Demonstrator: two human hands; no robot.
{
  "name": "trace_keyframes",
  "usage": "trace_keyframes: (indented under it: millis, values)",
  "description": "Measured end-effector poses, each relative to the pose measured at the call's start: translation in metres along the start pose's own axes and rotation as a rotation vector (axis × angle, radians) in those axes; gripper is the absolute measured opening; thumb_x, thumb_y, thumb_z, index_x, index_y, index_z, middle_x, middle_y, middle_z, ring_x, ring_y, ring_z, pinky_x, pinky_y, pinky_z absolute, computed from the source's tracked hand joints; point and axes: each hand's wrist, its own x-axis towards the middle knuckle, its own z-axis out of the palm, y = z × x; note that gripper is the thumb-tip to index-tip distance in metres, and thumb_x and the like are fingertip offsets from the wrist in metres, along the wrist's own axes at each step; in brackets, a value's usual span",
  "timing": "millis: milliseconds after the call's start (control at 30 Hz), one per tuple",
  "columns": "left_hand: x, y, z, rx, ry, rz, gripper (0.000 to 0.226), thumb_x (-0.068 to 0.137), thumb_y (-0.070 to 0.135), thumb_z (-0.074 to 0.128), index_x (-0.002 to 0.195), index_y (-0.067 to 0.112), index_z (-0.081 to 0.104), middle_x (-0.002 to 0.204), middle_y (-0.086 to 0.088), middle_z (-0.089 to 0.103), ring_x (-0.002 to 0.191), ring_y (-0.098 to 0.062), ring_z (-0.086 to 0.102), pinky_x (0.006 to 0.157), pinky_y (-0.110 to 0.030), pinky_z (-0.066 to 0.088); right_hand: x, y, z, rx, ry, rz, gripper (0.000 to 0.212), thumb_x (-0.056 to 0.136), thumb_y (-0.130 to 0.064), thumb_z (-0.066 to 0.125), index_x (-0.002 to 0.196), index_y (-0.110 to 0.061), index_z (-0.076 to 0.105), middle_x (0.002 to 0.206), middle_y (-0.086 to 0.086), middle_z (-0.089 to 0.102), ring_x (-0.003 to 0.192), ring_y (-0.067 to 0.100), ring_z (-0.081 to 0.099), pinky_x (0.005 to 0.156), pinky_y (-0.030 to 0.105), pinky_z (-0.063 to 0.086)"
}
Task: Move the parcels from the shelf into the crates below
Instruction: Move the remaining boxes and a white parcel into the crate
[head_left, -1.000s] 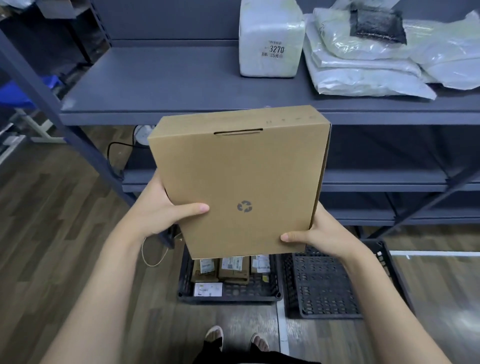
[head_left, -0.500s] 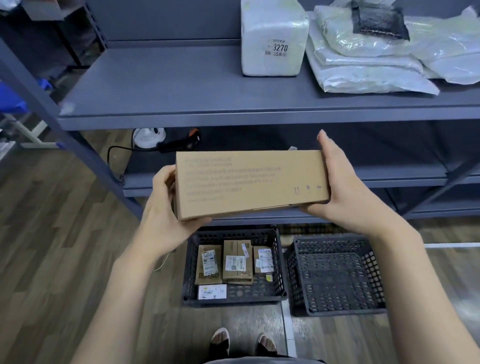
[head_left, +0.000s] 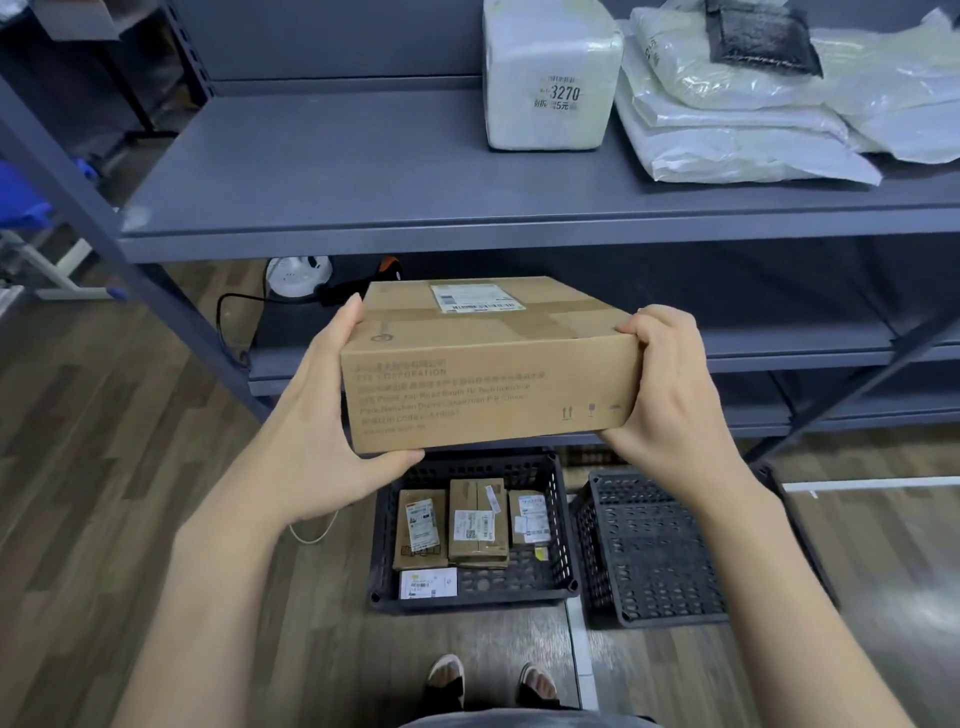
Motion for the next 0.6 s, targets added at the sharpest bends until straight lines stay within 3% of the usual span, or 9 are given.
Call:
trace_keyframes:
  millis: [100,200,300,467,600]
  values:
    - [-0.001,-0.003,-0.002,0.046,-0.008,0.053,0.118,0.057,0.024,0.088,0.14,0.045,0.007,0.145,0.022,0.021,0.131,0.018,0.018,0.099,0.004,0.016,-0.007,-0.001,0.005,-0.023,0.037,0.011,0.067,0.064,-0.003,0.075,0.119,-0.005,0.038,0.119,0.022,0.044,0.111,0.032,0.041,0.084,0.027,0.038]
    - [0.001,0.0,-0.005,0.085,-0.016,0.064,0.107,0.052,0.029,0.09,0.134,0.039,0.023,0.15,0.015,0.017,0.137,0.008,0.016,0.107,-0.012,0.018,-0.016,-0.002,0.009,-0.027,0.084,0.006,0.057,0.07,-0.008,0.065,0.119,-0.005,0.036,0.122,0.02,0.04,0.114,0.032,0.04,0.09,0.027,0.037]
    - [0.004,0.007,-0.005,0.134,-0.059,0.001,0.101,0.052,0.033,0.09,0.135,0.028,0.033,0.146,0.019,0.015,0.13,0.008,0.018,0.107,-0.021,0.021,-0.023,-0.003,0.011,-0.02,0.113,0.0,0.052,0.073,-0.015,0.058,0.119,-0.006,0.036,0.124,0.011,0.034,0.114,0.031,0.039,0.084,0.03,0.04]
    - [0.011,0.016,-0.006,0.255,-0.105,-0.051,0.103,0.053,0.038,0.088,0.138,0.016,0.035,0.151,0.012,0.017,0.137,-0.003,0.018,0.11,-0.025,0.018,-0.026,-0.008,0.014,-0.029,0.131,0.019,0.069,0.062,0.003,0.074,0.119,-0.008,0.036,0.123,0.01,0.033,0.113,0.03,0.04,0.075,0.035,0.047]
    - [0.016,0.019,-0.005,0.412,-0.161,-0.054,0.115,0.054,0.049,0.084,0.147,0.019,0.024,0.157,0.002,0.009,0.144,-0.016,0.005,0.115,-0.035,0.014,-0.025,-0.012,0.017,-0.008,0.14,-0.011,0.071,0.057,0.012,0.069,0.118,-0.007,0.037,0.122,0.01,0.033,0.115,0.032,0.038,0.088,0.028,0.038]
